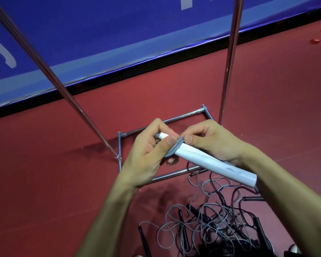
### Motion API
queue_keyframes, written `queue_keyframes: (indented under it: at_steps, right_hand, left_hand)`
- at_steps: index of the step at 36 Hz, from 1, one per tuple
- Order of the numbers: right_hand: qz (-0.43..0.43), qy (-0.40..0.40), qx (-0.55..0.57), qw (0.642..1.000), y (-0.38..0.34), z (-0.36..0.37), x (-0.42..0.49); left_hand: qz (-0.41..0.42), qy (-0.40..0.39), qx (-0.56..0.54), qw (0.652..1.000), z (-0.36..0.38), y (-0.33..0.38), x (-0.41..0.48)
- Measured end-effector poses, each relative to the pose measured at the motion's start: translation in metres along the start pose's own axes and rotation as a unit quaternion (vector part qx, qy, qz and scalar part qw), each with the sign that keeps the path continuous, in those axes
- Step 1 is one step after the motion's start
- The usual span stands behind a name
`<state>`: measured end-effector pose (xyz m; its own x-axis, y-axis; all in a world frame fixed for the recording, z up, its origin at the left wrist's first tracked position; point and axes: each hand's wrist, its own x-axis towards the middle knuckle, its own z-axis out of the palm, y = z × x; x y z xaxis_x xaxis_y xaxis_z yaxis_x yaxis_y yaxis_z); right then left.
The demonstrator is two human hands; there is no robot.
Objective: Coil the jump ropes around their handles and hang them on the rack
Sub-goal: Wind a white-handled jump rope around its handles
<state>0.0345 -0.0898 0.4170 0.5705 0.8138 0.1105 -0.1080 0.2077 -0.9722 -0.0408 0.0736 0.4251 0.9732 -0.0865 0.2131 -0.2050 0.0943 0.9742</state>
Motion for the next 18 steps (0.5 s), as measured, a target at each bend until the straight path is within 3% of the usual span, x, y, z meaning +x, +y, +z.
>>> queue_keyframes:
  at_steps: [9, 12, 18]
  right_hand:
    - [0.033, 0.027, -0.075, 0.996, 0.006, -0.016, 0.005]
    - [0.023, 0.047, -0.041, 0.998, 0.003, -0.01, 0.01]
    - [0.048, 0.005, 0.114, 0.992, 0.018, -0.006, 0.015]
  left_hand:
    - [-0.008, 0.0, 0.047, 0.999, -0.004, -0.001, 0.0]
    - [0.008, 0.011, 0.031, 0.999, -0.003, 0.002, 0.003]
    - [0.042, 0.047, 0.071, 0.996, -0.002, 0.003, 0.006]
